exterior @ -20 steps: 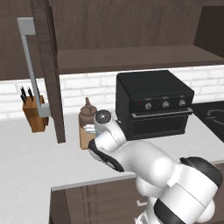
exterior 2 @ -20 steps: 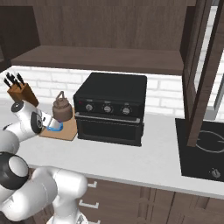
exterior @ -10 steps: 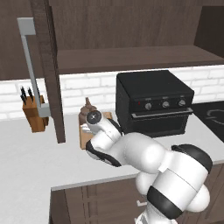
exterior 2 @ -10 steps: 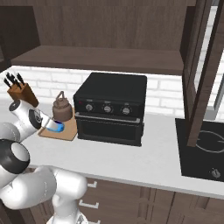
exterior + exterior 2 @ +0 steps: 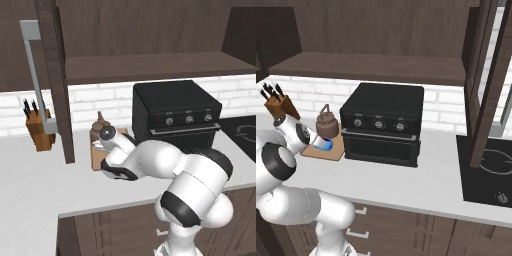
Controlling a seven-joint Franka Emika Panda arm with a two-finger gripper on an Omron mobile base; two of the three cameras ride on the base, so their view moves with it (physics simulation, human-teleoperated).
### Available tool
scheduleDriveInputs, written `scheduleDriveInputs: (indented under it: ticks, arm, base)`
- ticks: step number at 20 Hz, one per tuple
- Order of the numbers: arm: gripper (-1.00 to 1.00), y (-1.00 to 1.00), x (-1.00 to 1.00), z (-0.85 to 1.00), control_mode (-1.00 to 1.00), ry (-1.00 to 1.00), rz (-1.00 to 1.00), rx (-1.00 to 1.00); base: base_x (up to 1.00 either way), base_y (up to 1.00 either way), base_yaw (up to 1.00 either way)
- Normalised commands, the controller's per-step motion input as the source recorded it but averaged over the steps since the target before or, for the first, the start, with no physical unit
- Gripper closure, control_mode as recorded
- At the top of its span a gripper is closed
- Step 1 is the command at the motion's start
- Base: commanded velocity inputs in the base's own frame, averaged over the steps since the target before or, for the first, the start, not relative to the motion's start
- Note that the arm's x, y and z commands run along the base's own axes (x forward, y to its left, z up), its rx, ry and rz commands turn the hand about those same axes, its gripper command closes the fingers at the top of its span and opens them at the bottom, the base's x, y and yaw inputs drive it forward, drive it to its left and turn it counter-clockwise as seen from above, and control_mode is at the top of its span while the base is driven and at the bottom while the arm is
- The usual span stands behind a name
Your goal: Pick the kettle from the counter and place it on the tray. Then pick the mug from the cabinet and place it on the tray. Then close the cabinet doors.
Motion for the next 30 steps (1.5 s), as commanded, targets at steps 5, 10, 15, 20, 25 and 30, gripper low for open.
scheduleDriveInputs:
  ticks: [5, 10, 15, 20, 25, 30]
  arm:
    - [1.00, 0.00, 0.21, -0.26, -1.00, 0.07, 0.00, 0.00]
    - [1.00, 0.00, 0.18, -0.23, -1.00, 0.04, 0.00, 0.00]
    - [1.00, 0.00, 0.19, -0.20, -1.00, 0.00, 0.00, 0.00]
    - [1.00, -0.15, -0.03, -0.17, -1.00, 0.00, 0.00, 0.00]
    - [-1.00, -0.23, -0.09, -0.18, -1.00, 0.01, 0.00, 0.00]
    - [-1.00, -0.13, -0.12, -0.18, -1.00, 0.00, -0.01, 0.00]
  base:
    - [0.00, 0.00, 0.00]
    - [0.00, 0.00, 0.00]
    - [0.00, 0.00, 0.00]
    - [0.00, 0.00, 0.00]
    - [0.00, 0.00, 0.00]
    - [0.00, 0.00, 0.00]
